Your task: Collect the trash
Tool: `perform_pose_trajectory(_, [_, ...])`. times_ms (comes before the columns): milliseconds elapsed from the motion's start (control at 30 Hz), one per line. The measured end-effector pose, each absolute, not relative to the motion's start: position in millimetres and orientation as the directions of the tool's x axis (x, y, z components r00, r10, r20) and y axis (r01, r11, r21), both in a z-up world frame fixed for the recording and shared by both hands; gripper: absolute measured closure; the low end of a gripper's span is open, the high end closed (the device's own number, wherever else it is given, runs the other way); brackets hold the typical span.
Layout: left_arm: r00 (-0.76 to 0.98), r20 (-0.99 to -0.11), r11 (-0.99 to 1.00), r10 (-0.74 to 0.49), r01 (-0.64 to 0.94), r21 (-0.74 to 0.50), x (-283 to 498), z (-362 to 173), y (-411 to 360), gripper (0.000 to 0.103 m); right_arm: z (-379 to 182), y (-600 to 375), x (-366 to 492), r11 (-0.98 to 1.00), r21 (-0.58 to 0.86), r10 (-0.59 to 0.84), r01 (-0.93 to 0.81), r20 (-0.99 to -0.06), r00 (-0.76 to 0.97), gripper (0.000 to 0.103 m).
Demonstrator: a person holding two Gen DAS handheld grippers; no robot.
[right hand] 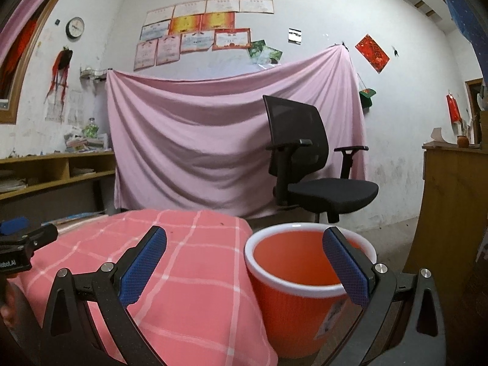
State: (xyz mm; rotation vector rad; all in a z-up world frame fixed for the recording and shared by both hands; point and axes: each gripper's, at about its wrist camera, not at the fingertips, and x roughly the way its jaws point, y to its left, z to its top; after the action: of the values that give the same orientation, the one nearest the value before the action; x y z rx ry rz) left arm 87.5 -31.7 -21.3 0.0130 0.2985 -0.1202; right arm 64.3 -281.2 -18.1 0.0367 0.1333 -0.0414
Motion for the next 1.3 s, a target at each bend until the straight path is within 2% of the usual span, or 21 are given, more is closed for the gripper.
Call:
perform_pose_trajectory(533, [0.953, -0.266, 0.989, -0.144, 0.13, -0.071, 45.4, -26.4, -12.5, 0.002, -24.2, -265.7, 27.8, 0.998, 0.064, -0.008, 0.021, -0.203, 0.979, 0.0])
perform_pose_trajectory(767, [0.953, -0.269, 0.99, -0.142, 0.131, -0.057, 21.8, -26.6, -8.1, 0.002, -22.4, -249.7, 12.4, 0.997, 0.065, 0.043, -0.031, -0.199, 0.979, 0.0])
perform_pose_trajectory(1033, [0.961, -0.226, 0.987, -0.156, 0.143, -0.075, -2.5, -23.9, -3.5, 0.002, -19.9, -236.4, 0.1, 0.996, 0.049, 0.08, -0.071, -0.192, 0.978, 0.0])
perform_pose_trajectory(1300, [0.958, -0.235, 0.986, -0.164, 0.154, -0.06, -1.3, -23.2, -10.0, 0.002, -21.6, -242.7, 0.9, 0.999, 0.047, 0.011, -0.003, -0.174, 0.985, 0.0])
